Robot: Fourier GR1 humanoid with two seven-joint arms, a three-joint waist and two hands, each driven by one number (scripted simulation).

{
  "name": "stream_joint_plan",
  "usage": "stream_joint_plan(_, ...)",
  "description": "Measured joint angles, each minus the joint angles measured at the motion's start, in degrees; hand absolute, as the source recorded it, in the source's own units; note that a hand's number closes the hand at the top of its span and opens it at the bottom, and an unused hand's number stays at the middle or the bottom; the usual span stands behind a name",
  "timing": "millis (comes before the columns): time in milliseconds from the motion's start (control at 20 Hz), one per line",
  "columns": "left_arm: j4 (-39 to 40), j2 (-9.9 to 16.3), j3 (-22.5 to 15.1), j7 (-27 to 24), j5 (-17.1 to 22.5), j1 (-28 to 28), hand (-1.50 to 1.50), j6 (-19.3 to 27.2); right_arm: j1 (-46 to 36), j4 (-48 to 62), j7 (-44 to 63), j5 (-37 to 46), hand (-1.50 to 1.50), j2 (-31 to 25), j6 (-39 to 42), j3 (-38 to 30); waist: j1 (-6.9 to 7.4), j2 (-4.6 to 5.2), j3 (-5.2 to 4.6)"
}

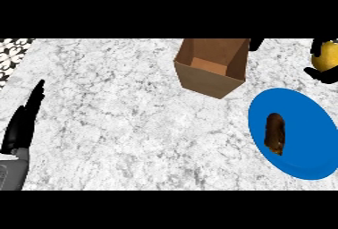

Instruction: Pick the lemon from the plate and place it in the cardboard box

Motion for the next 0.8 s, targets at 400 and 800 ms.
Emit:
stream_joint_plan(400,0.2,0.1,0.8,-0.3,0.0,0.8,0.0,-0.5,-7.1,1.7,-1.7,-2.9,1.5,3.8,3.9,-1.5,-0.84,-0.58,-0.11)
stream_joint_plan(800,-0.8,-0.7,0.7,0.3,-0.9,1.7,0.0,0.1,-15.1,3.0,5.8,-5.6,1.5,11.3,12.2,-2.3,-1.25,-0.9,-0.17)
